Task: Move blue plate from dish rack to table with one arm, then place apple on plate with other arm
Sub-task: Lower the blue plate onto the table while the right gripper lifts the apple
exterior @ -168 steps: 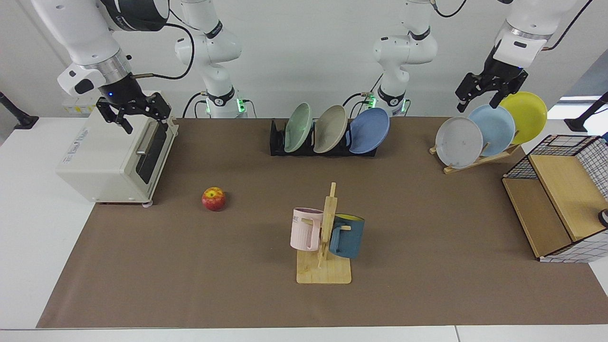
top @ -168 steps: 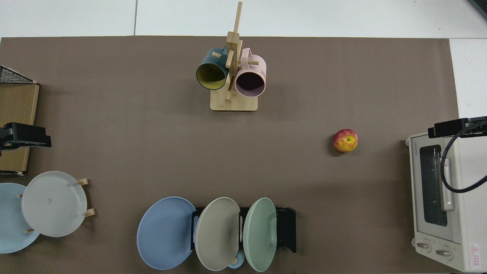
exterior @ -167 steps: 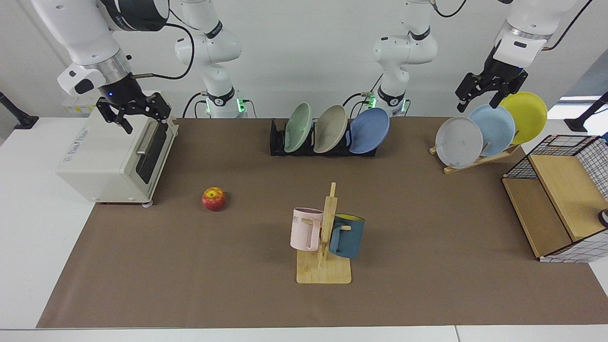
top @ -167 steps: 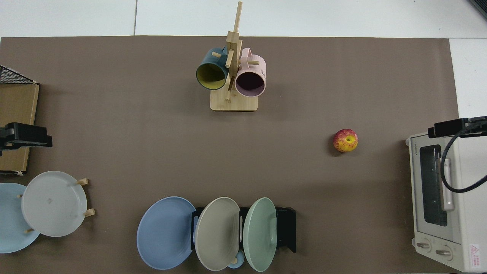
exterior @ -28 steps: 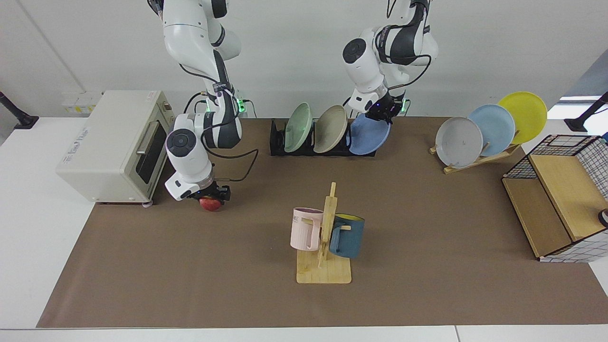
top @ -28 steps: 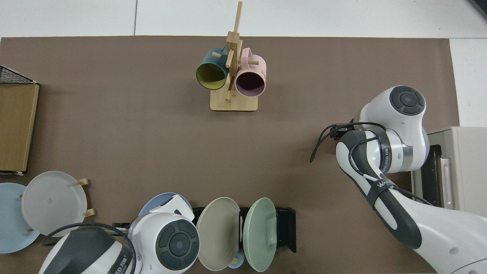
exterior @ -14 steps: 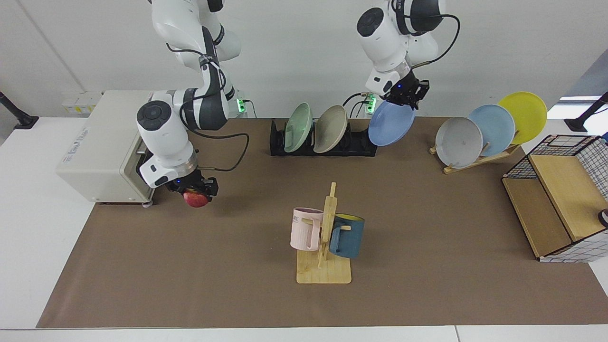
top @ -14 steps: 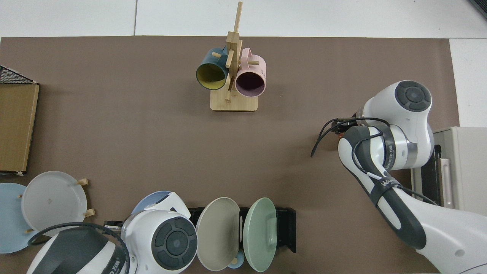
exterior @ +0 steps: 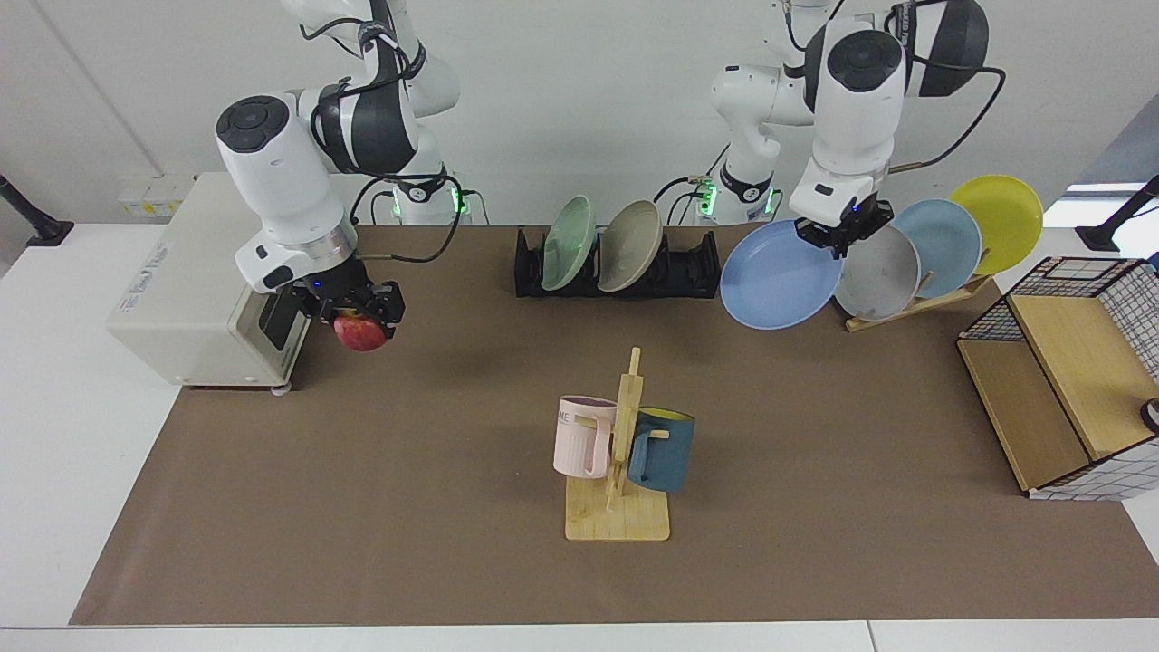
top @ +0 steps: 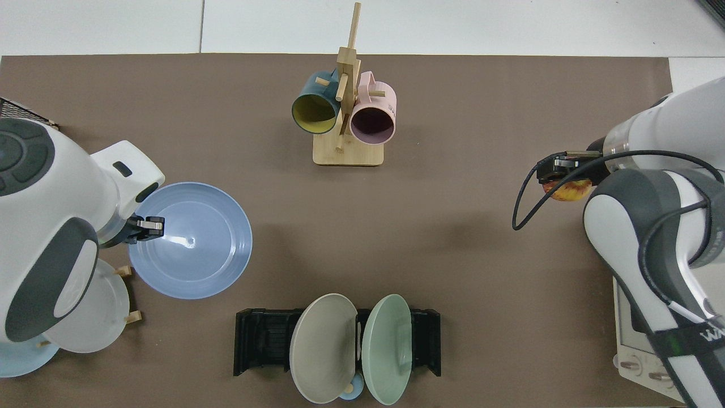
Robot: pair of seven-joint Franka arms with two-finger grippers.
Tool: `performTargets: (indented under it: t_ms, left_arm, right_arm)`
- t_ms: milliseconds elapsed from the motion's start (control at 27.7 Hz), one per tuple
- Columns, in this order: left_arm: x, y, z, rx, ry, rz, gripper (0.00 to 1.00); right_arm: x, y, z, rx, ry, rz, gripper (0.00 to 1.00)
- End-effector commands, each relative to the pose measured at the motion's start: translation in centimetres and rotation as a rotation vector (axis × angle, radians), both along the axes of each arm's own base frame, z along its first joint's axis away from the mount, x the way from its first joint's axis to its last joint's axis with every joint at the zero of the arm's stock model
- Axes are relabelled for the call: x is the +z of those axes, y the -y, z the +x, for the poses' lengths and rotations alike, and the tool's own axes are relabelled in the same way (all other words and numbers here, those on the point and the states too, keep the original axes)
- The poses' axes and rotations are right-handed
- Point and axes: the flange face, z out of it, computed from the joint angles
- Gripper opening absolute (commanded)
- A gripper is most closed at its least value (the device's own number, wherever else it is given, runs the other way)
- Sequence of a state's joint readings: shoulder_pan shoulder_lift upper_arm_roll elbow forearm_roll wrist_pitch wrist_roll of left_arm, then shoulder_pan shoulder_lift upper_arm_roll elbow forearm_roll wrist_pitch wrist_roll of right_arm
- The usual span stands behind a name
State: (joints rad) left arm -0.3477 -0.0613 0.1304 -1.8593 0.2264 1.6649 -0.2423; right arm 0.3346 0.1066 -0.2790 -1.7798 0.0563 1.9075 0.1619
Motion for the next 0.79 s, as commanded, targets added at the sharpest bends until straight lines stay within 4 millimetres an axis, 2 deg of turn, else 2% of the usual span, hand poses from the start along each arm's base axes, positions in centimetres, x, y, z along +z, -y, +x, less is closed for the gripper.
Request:
performTargets:
  t_ms: [0,144,325,506,614,758]
  left_arm:
    - [-1.4,0.8,2.2,0.077,0.025,-0.152,0.0]
    - [-4.2,1.9,2.7,0.128,0.003,-0.24,0.0]
    - [-10.6,6.4,3.5,0.118,-0.074,-0.246,0.0]
    - [-12.7,8.0,2.9,0.115,-0.091,-0.298,0.0]
    - [-14.4,10.1,2.2,0.11,-0.056,-0.345,0.0]
    - [-15.4,11.3,1.9,0.107,-0.023,-0.388,0.0]
  right_arm:
    - [-0.7,1.0,-0.6,0.006,-0.012,0.007,0.0]
    - [-0.7,1.0,-0.6,0.004,-0.012,0.007,0.0]
    - [-0.9,1.0,-0.8,0.004,-0.017,0.008,0.0]
    - [-1.0,1.0,-0.8,-0.007,-0.019,0.012,0.0]
    - [-1.0,0.4,-0.8,-0.009,-0.02,0.014,0.0]
    - [-0.9,0.3,-0.8,-0.017,-0.018,0.013,0.0]
